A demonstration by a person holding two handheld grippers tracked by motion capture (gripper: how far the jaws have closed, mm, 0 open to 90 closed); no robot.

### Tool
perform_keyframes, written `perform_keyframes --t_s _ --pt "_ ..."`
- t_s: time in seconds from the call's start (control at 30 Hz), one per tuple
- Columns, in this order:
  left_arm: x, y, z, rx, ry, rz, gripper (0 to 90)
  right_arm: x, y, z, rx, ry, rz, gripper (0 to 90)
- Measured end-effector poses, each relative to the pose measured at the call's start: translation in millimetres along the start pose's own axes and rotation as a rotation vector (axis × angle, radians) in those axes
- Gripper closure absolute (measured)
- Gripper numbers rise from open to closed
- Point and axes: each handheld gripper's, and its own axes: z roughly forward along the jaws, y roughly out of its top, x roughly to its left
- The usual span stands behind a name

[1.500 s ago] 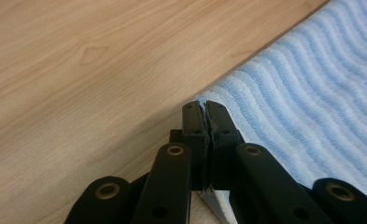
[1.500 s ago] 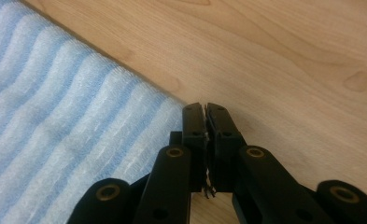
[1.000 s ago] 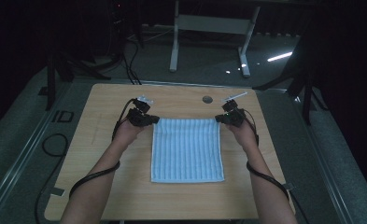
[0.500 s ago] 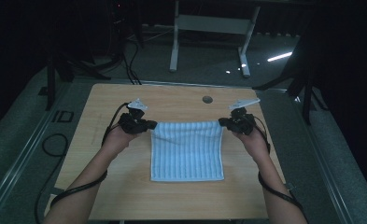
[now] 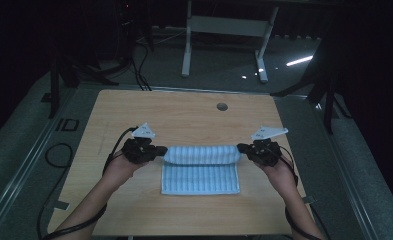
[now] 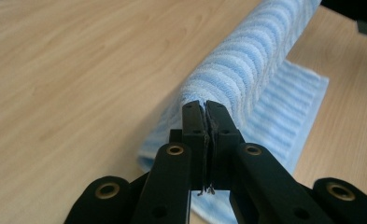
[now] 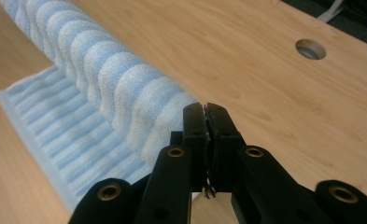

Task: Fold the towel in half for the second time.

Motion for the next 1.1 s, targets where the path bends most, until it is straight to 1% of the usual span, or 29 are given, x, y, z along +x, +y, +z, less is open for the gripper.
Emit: perform_keyframes --t_s 0.03,0.07,0.1,0.13,0.17,0.23,0.27,0.3,0.37,0.4,0.43,0.5,0.53,0.57,0.6,0.67,0.7,0.73,0.77,0.8,0.83,0.87,0.9,0.93,0.97,1.0,1.03,1.07,1.1 --pt "-3.4 -3.3 -0.5 0.003 0.009 0.011 87.1 0.0 0.0 0.0 0.0 0.0 0.0 87.4" --pt "-6.7 -6.9 -0.8 0.008 -0.001 0.015 87.1 5.3 -6.8 -2.7 -0.006 0.012 0.003 87.4" --pt "-13.8 -14.5 -1.5 0.007 -0.002 0.027 87.1 8.0 -10.8 -4.3 -0.009 0.013 0.004 87.4" --pt "-13.8 -14.5 -1.5 0.007 -0.002 0.027 87.1 8.0 -10.8 -4.3 -0.009 0.013 0.004 87.4" --pt "-16.4 -18.2 -1.0 0.015 -0.008 0.03 87.1 13.1 -19.0 -5.8 -0.009 0.03 0.006 87.4" --pt "-20.6 -25.4 0.2 0.018 -0.025 0.028 87.1 17.1 -26.4 -5.6 0.001 0.034 0.004 87.4" --pt "-22.6 -28.6 1.4 0.025 -0.03 0.032 87.1 17.1 -26.4 -5.6 0.001 0.034 0.004 87.4" --pt "-26.2 -34.7 4.2 0.036 -0.031 0.036 87.1 19.1 -32.8 -4.5 0.005 0.039 0.008 87.3" --pt "-26.8 -37.3 5.8 0.043 -0.041 0.034 87.0 22.9 -40.4 -3.2 0.017 0.05 0.02 87.3" --pt "-28.2 -42.3 7.7 0.043 -0.044 0.02 87.0 24.9 -43.6 -3.2 0.02 0.054 0.022 87.3" --pt "-28.2 -42.3 7.7 0.043 -0.044 0.02 87.0 26.9 -46.6 -3.6 0.022 0.059 0.022 87.3" --pt "-31.8 -49.7 12.4 0.06 -0.06 0.018 87.0 30.3 -52.9 -4.0 0.026 0.061 0.023 87.3" --pt "-31.8 -49.7 12.4 0.06 -0.06 0.018 87.0 30.3 -52.9 -4.0 0.026 0.061 0.023 87.3" --pt "-33.6 -52.4 14.5 0.065 -0.068 0.018 87.0 31.6 -56.1 -3.8 0.031 0.066 0.028 87.3" --pt "-36.9 -58.0 19.6 0.086 -0.093 0.009 86.8 32.2 -62.2 -3.2 0.041 0.074 0.034 87.2" --pt "-39.0 -61.1 21.5 0.088 -0.088 0.015 86.7 32.7 -68.3 -3.1 0.041 0.078 0.044 87.2" --pt "-40.4 -63.8 23.2 0.089 -0.095 0.008 86.7 32.7 -68.3 -3.1 0.041 0.078 0.044 87.2" --pt "-41.6 -66.1 25.0 0.097 -0.113 0.004 86.7 32.6 -71.3 -2.7 0.045 0.084 0.045 87.2" --pt "-44.5 -69.7 27.1 0.119 -0.119 0.01 86.4 34.3 -77.9 -2.7 0.046 0.095 0.073 86.1" --pt "-44.5 -69.7 27.1 0.119 -0.119 0.01 85.7 35.7 -80.8 -2.6 0.063 0.106 0.08 81.7" --pt "-46.1 -70.5 26.7 0.122 -0.115 0.013 85.7 35.7 -80.8 -2.6 0.063 0.106 0.08 81.7" --pt "-46.8 -70.2 24.5 0.122 -0.103 0.021 76.6 38.6 -83.4 -7.9 0.06 0.101 0.08 77.5" --pt "-47.0 -68.8 21.5 0.12 -0.096 0.017 69.6 39.6 -82.2 -12.8 0.051 0.09 0.069 76.5" --pt "-46.0 -66.4 17.9 0.116 -0.096 0.015 69.6 39.6 -82.2 -12.8 0.051 0.09 0.069 76.5" --pt "-45.4 -63.8 14.3 0.106 -0.086 0.015 62.7 40.1 -79.8 -18.3 0.032 0.073 0.057 74.2" --pt "-44.3 -58.3 10.8 0.091 -0.07 0.023 59.6 39.7 -73.5 -26.5 0.011 0.074 0.057 73.5" --pt "-44.3 -58.3 10.8 0.091 -0.07 0.023 56.6 39.7 -71.1 -27.5 0.006 0.065 0.05 72.3" --pt "-43.8 -56.0 11.1 0.087 -0.074 0.022 55.3 39.5 -69.4 -26.3 0.009 0.066 0.048 72.2" --pt "-44.0 -54.3 12.6 0.078 -0.066 0.022 55.3 39.5 -69.4 -26.3 0.009 0.066 0.048 72.2"
